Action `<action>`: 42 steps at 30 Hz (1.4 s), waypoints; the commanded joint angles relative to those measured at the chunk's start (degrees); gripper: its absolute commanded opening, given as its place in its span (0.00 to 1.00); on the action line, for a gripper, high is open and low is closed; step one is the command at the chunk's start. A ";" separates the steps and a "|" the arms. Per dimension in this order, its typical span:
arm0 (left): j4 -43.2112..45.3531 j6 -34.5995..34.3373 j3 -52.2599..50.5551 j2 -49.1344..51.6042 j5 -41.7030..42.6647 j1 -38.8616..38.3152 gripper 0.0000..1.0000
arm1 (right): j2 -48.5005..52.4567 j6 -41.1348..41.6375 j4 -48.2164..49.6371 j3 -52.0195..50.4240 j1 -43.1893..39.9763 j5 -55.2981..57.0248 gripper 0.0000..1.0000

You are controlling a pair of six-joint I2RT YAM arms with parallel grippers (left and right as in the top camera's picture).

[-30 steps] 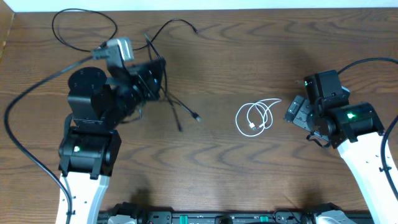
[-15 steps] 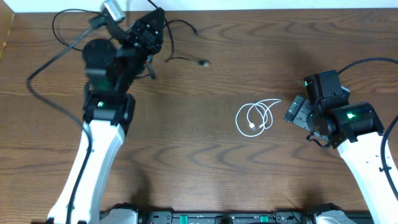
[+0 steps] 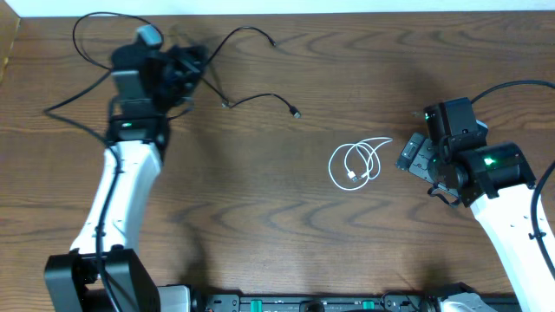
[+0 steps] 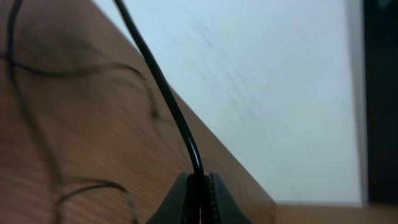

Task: Untangle cables
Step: 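Lower the black cable at the upper left and withdraw the left gripper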

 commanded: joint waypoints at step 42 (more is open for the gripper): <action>-3.87 36.33 0.92 5.42 -30.62 28.39 0.92 | -0.59 -0.39 -0.09 0.28 -0.24 1.11 0.99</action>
